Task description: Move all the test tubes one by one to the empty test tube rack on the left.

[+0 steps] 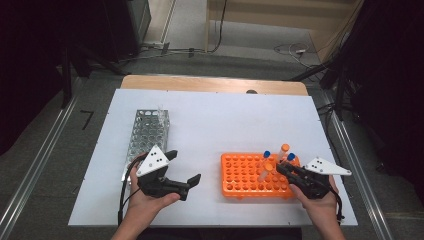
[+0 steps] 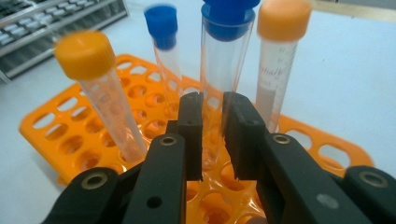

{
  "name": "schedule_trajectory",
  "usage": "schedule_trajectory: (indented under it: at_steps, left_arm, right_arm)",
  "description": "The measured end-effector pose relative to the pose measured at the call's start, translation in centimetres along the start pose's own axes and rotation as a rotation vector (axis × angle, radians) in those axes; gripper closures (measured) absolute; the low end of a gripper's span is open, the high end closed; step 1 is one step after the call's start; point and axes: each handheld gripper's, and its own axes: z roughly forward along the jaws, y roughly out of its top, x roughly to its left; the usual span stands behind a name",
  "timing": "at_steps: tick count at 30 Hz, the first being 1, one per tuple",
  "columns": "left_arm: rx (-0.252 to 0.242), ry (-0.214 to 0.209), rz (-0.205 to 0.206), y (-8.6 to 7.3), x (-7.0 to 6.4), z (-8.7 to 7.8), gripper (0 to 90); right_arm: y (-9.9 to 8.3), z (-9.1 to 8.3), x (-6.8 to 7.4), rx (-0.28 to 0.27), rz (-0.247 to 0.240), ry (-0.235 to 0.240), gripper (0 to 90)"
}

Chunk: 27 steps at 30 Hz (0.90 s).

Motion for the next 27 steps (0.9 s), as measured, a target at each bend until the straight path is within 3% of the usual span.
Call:
schedule_trajectory:
  at_steps: [6,13,20,27]
  left_arm:
    - [0.002,-0.008,0.001,0.1,-0.2,0.1,0.0]
    - [0.002,-0.016,0.005,0.2,-0.4,0.1,0.0]
    - [-0.001,-0.026,0.008,0.3,-0.6,0.2,0.0]
    - [-0.005,-0.042,0.017,0.6,-1.1,0.3,0.1]
  right_arm:
    - [0.4,-1.6,0.0,-0.012,-0.006,0.028,74.8]
    - [0.8,-2.8,0.9,-0.017,-0.028,0.104,74.8]
    - [1.3,-2.6,2.7,-0.003,-0.079,0.177,74.9]
    - [1.7,-2.0,4.0,-0.003,-0.097,0.223,74.9]
